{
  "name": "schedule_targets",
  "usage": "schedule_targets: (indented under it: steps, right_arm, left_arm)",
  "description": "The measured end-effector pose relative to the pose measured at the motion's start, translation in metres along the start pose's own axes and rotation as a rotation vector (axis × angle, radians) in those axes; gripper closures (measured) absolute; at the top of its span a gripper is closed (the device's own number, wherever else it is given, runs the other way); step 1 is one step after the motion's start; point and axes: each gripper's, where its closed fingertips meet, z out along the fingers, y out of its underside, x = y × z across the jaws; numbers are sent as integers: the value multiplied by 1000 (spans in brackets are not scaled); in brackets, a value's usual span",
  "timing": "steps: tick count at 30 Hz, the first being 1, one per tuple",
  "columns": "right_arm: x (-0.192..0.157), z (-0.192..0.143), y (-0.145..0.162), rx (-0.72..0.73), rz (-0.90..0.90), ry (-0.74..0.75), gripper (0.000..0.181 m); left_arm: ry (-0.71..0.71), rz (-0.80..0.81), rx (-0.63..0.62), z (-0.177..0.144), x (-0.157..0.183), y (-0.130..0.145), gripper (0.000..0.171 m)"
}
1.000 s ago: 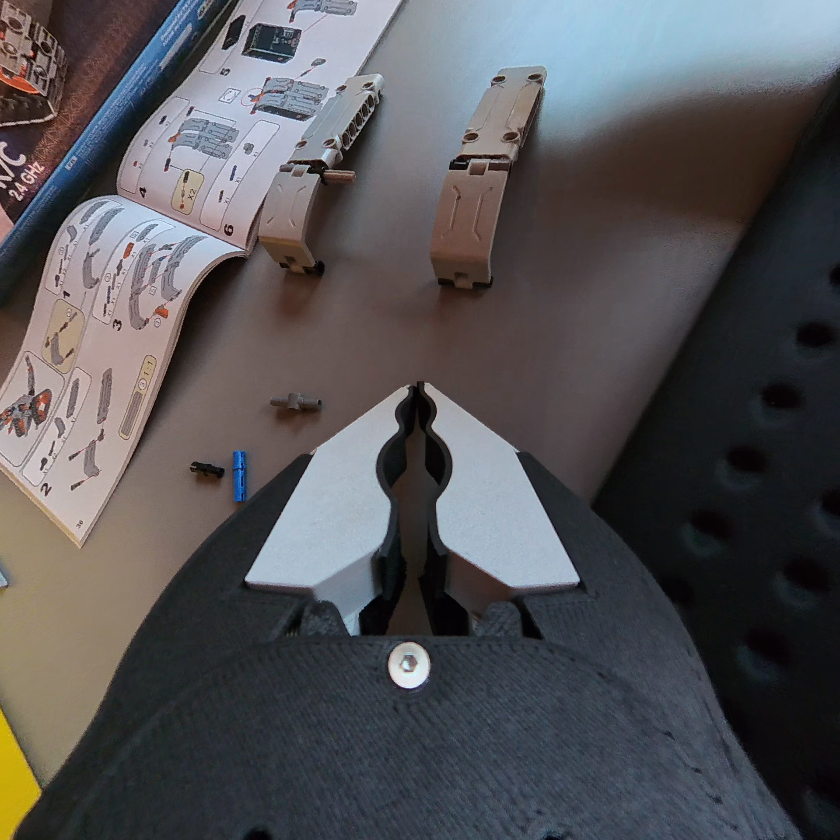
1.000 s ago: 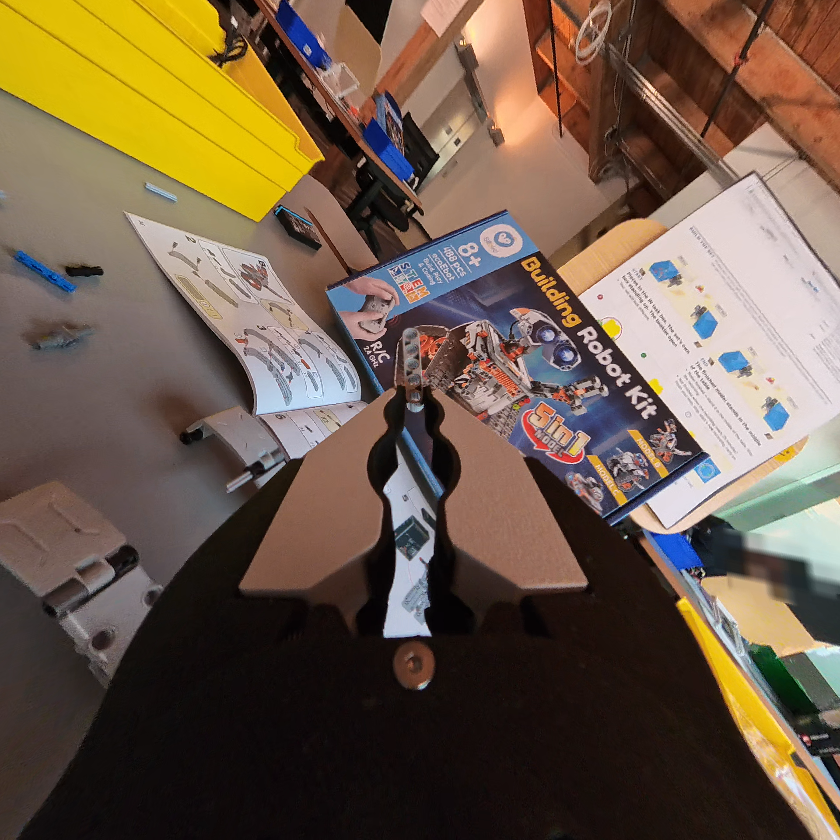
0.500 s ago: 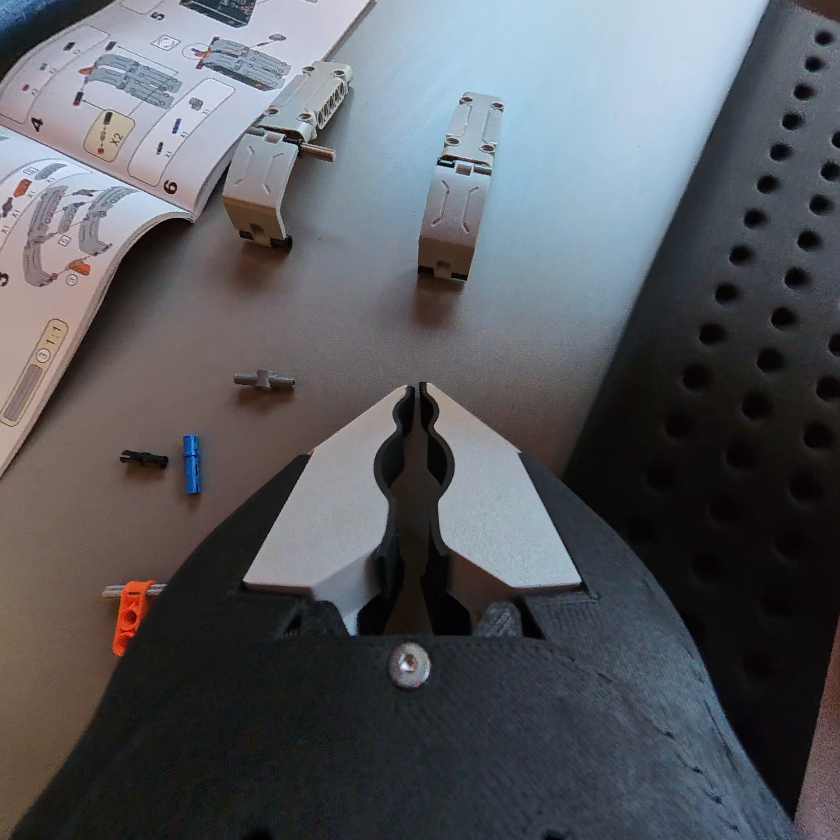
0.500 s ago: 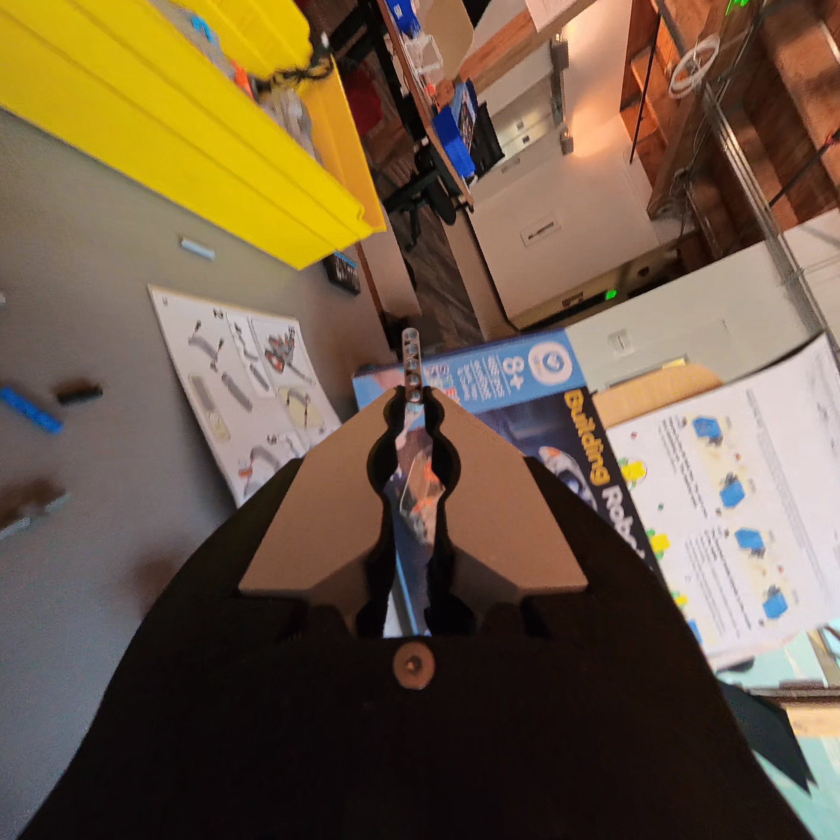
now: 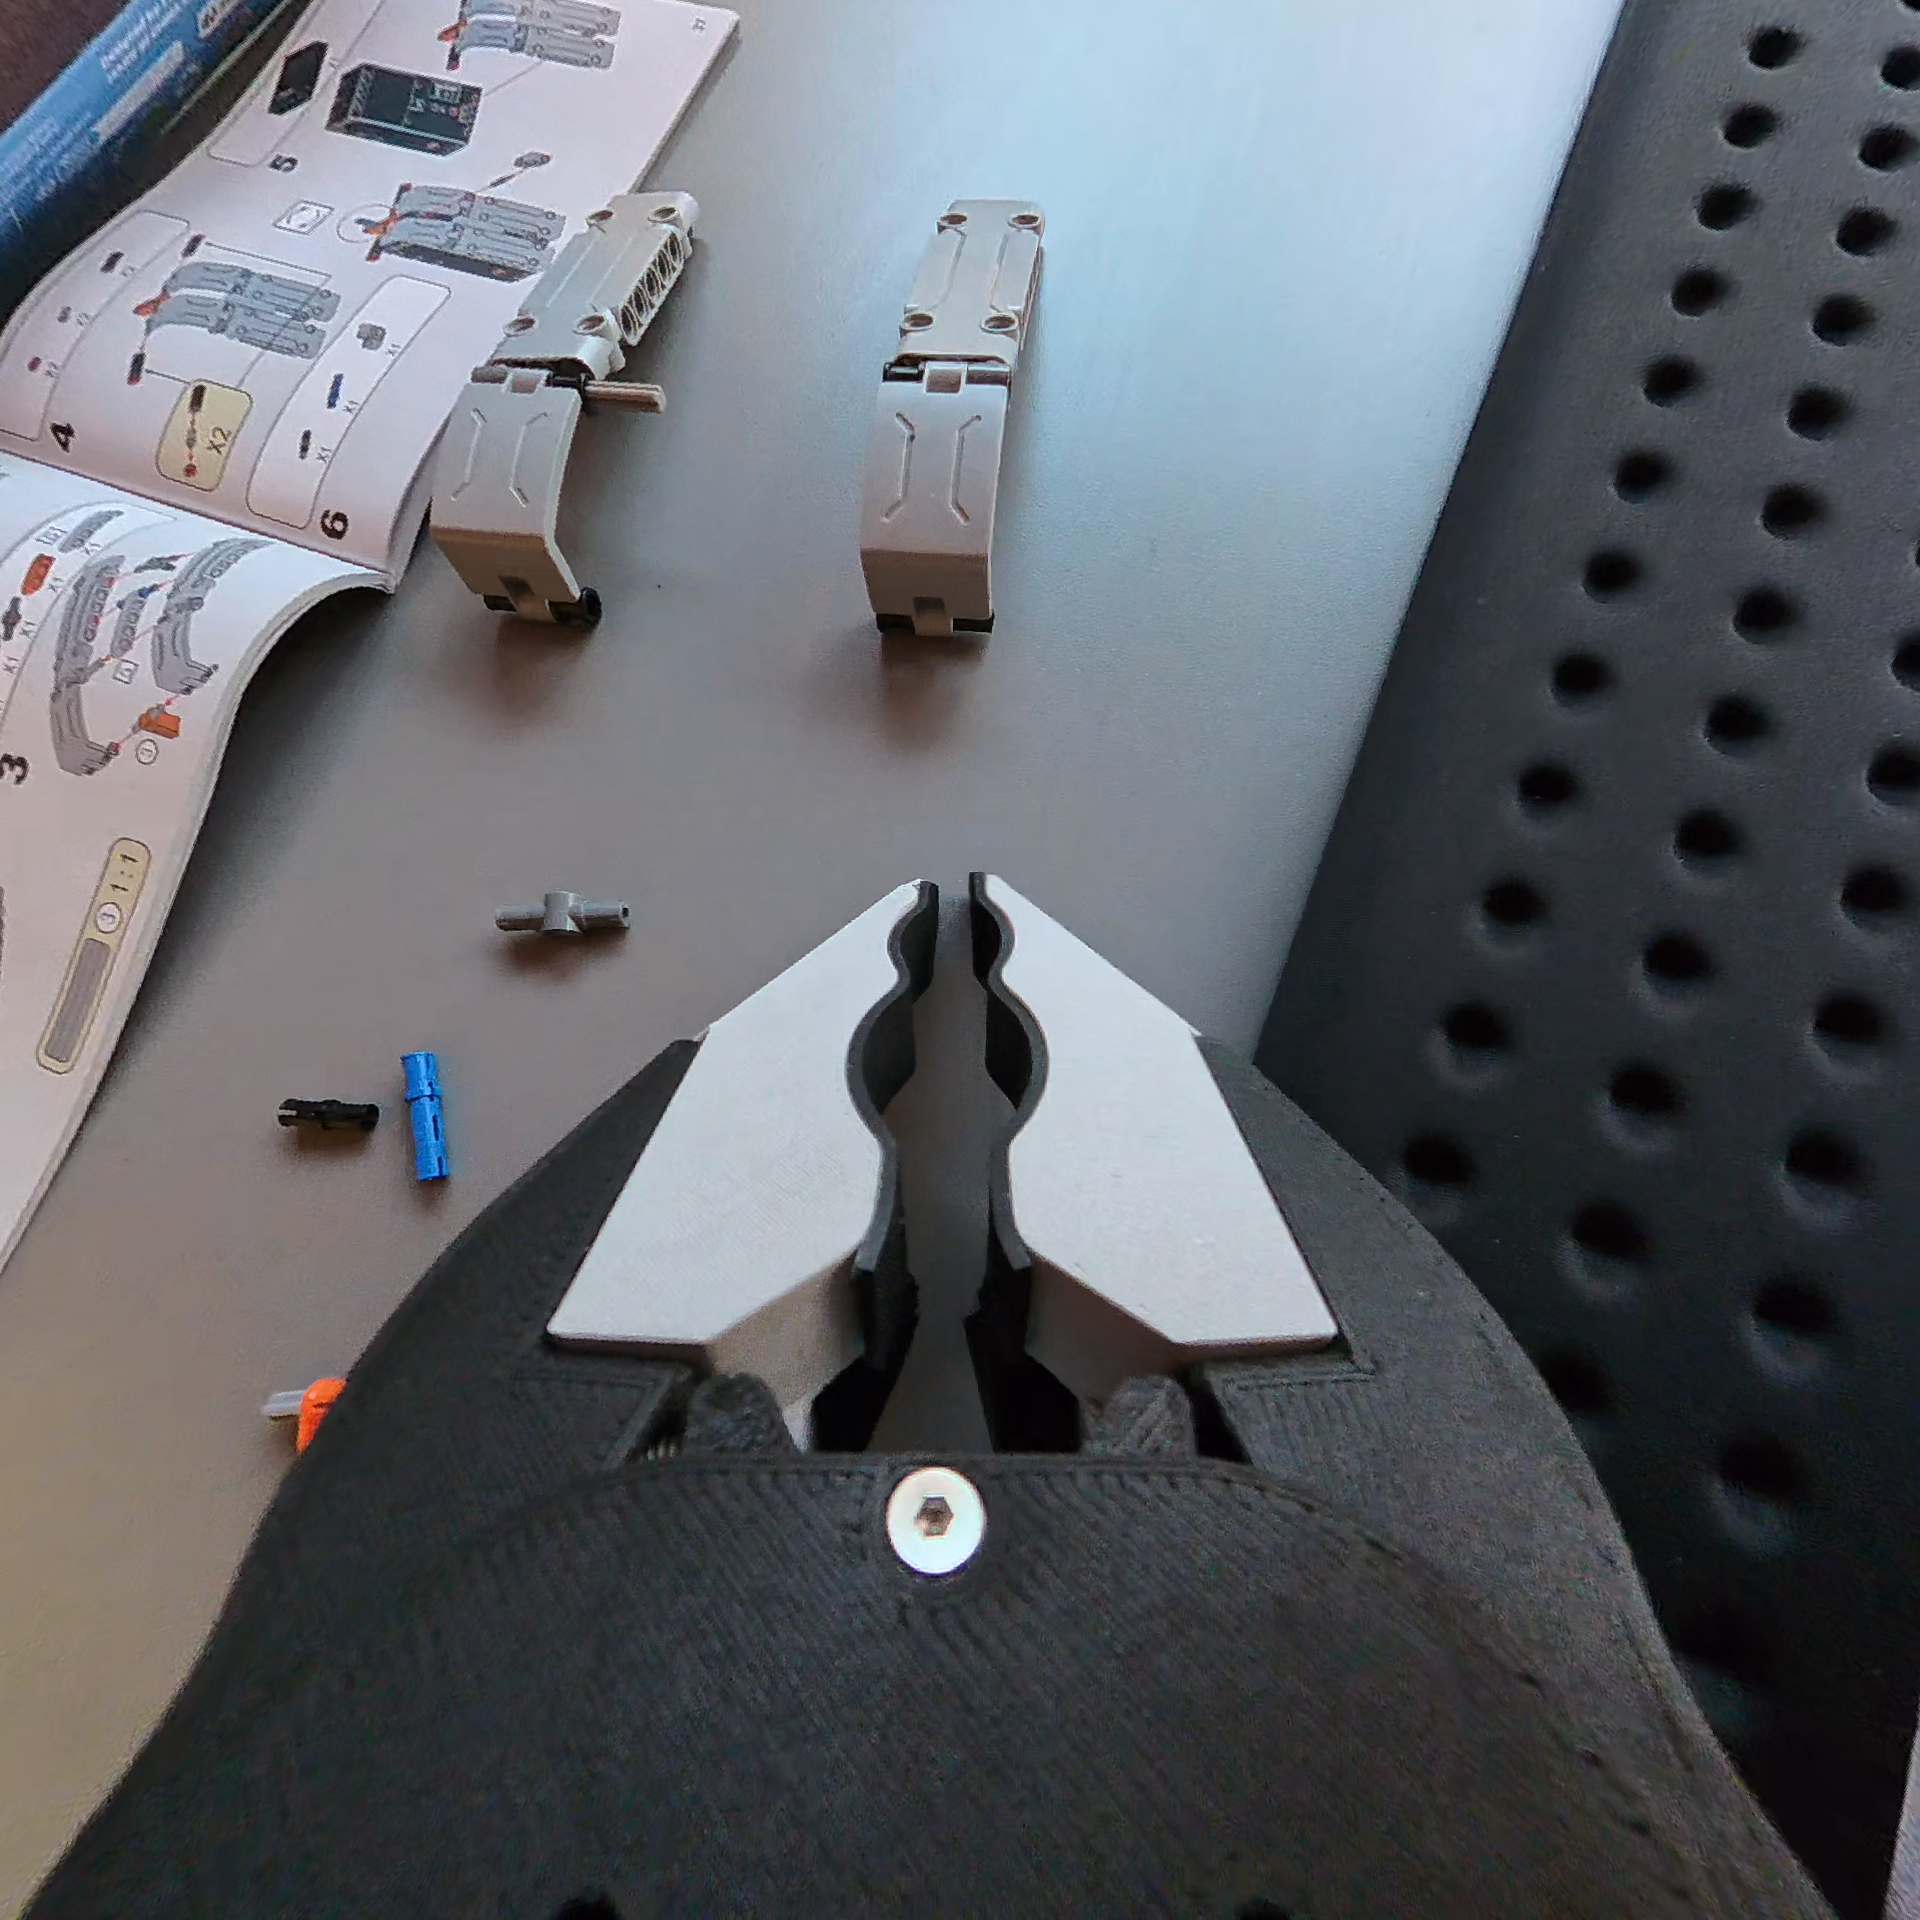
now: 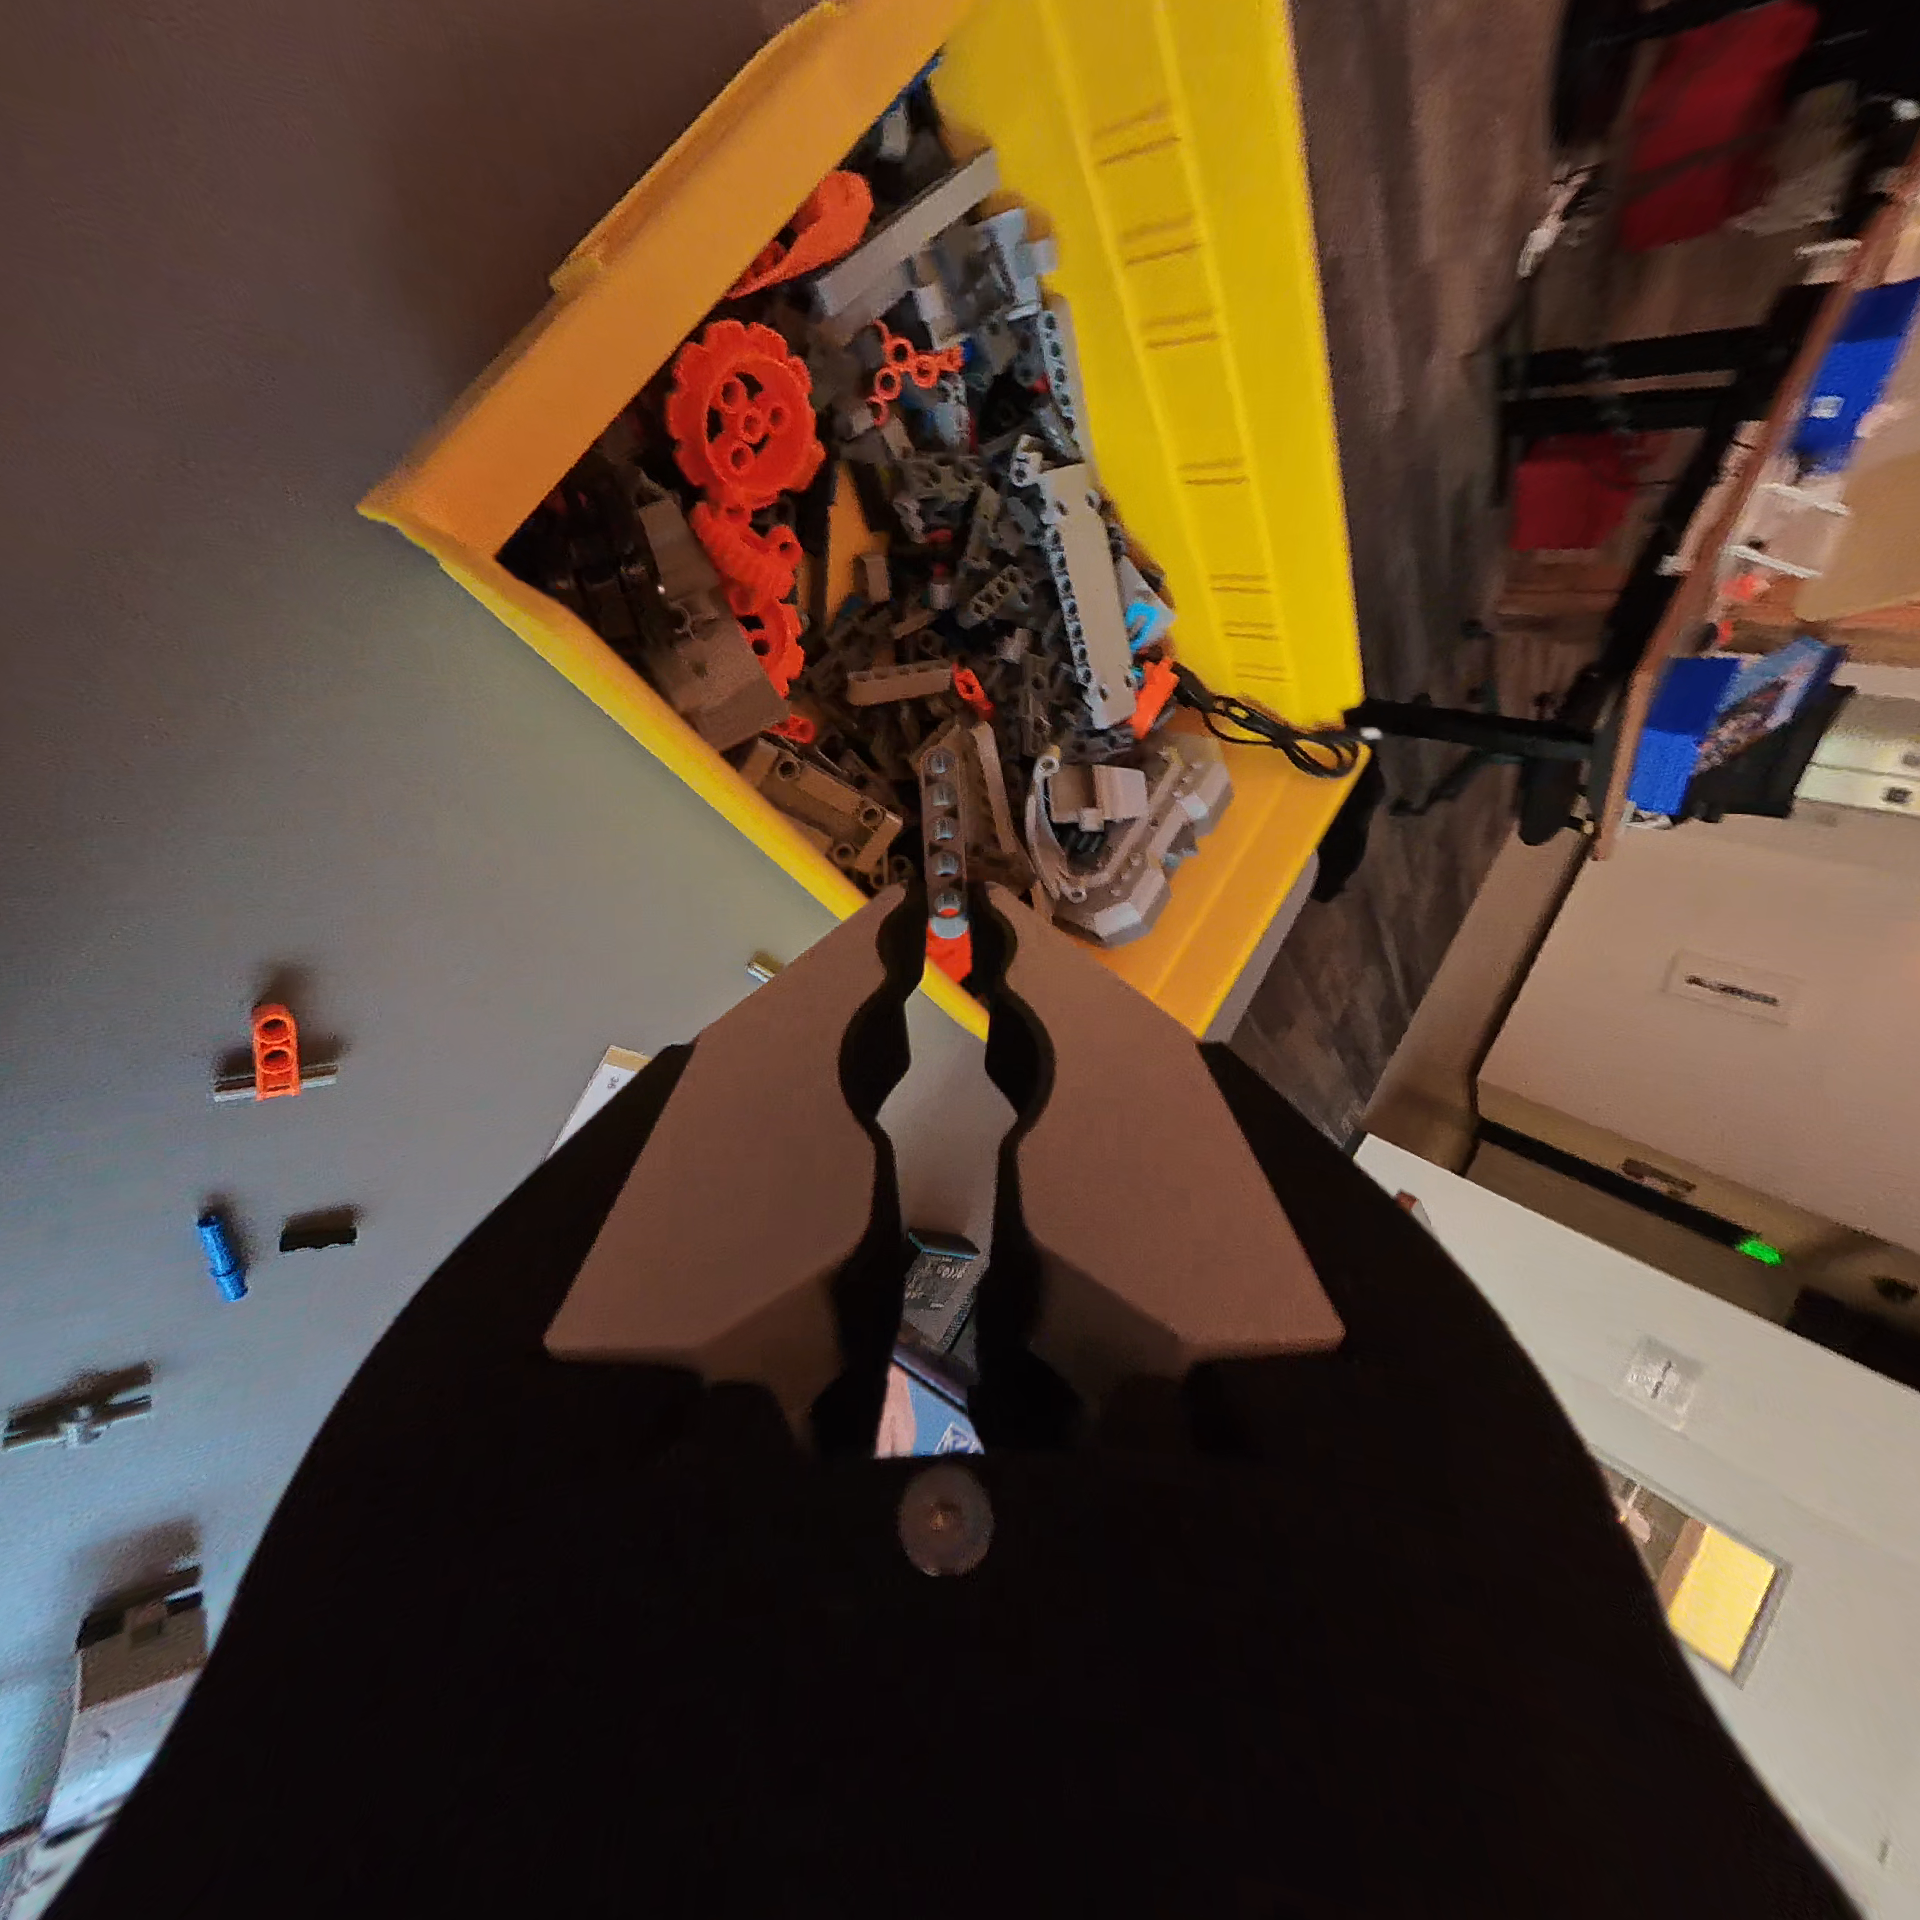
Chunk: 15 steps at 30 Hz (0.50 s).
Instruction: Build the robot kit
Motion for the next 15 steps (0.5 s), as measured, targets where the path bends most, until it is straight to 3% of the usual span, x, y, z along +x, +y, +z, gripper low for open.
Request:
schedule_targets:
  steps: [6, 15]
  right_arm:
    - [-6, 27, 0, -41, -53, -93, 174]
    - [-10, 29, -6, -5, -16, -135, 174]
  left_arm:
    - [-10, 17, 0, 0, 0, 0, 167]
    - [0, 9, 0, 0, 1, 0, 166]
